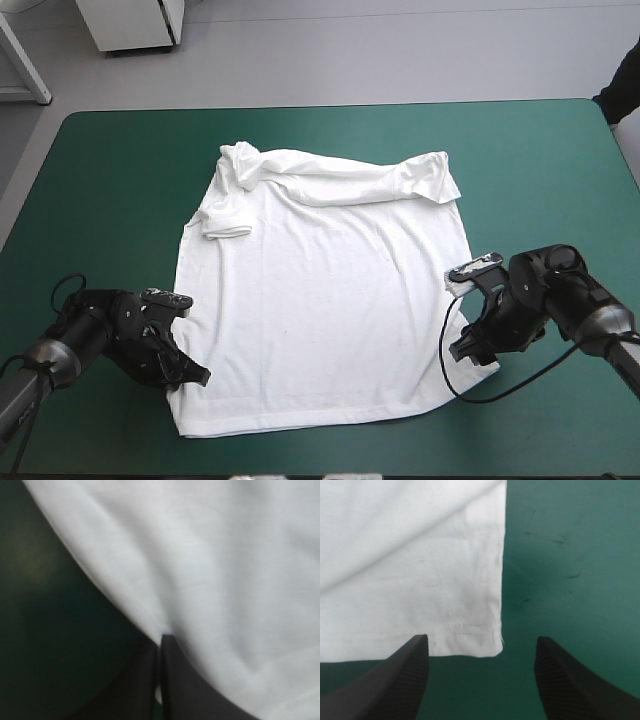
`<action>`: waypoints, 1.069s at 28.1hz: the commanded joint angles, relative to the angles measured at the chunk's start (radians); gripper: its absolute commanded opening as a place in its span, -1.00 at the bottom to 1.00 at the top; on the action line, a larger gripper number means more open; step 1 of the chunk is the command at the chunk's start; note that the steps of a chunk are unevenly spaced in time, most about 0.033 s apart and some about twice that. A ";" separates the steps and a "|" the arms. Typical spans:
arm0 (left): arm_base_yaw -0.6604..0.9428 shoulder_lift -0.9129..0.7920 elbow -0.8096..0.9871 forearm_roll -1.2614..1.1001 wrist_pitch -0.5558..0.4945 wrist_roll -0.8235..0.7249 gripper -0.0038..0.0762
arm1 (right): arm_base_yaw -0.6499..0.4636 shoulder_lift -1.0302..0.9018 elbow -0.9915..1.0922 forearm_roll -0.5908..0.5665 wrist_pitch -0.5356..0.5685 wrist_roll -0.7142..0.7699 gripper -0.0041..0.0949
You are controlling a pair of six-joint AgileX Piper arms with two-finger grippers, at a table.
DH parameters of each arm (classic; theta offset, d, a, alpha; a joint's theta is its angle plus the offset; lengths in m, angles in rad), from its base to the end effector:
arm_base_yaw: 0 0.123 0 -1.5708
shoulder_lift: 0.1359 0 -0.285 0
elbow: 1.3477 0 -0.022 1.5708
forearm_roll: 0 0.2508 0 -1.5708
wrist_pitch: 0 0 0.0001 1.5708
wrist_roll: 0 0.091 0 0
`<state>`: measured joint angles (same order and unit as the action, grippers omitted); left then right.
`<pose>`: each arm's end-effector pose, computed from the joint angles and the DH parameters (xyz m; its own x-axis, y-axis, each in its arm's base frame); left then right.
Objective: Fold the cloth
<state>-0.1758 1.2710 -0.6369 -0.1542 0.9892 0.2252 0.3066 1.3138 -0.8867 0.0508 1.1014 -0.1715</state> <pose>0.1778 -0.0435 0.2024 -0.9492 0.3092 -0.0577 0.3141 0.9416 -0.1214 0.2095 0.0706 0.2529 -0.8895 -0.4366 -0.1349 -0.4436 0.8959 0.0252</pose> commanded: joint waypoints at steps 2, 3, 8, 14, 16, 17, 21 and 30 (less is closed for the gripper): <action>-0.011 0.006 -0.037 -0.095 -0.018 0.009 -0.93 | 0.000 0.078 -0.013 0.008 -0.054 -0.011 0.25; -0.011 0.006 -0.045 -0.097 -0.017 0.009 -0.93 | 0.000 0.098 -0.013 0.012 -0.060 -0.016 0.25; -0.011 0.006 -0.072 -0.095 -0.017 0.002 -0.93 | 0.000 0.159 -0.011 0.012 -0.085 -0.016 0.20; -0.011 0.006 -0.076 -0.093 -0.017 0.002 -0.93 | 0.014 0.208 -0.002 0.082 -0.064 -0.050 -0.59; -0.011 0.006 -0.078 -0.093 -0.017 0.002 -0.93 | 0.028 0.214 0.015 0.131 -0.075 -0.088 -0.89; -0.011 0.006 -0.080 -0.093 -0.017 0.002 -0.93 | 0.033 0.217 0.021 0.153 -0.085 -0.090 -0.95; -0.011 0.006 -0.080 -0.093 -0.017 0.002 -0.93 | 0.073 0.217 0.053 0.185 -0.118 -0.092 -0.95; -0.011 -0.059 -0.220 -0.093 0.082 0.006 -0.93 | 0.090 0.154 -0.049 0.194 -0.091 -0.077 -0.95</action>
<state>-0.1821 1.2789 -0.7684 -0.2280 1.0346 0.2319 0.3840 1.4976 -0.8863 0.1705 1.0045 -0.2482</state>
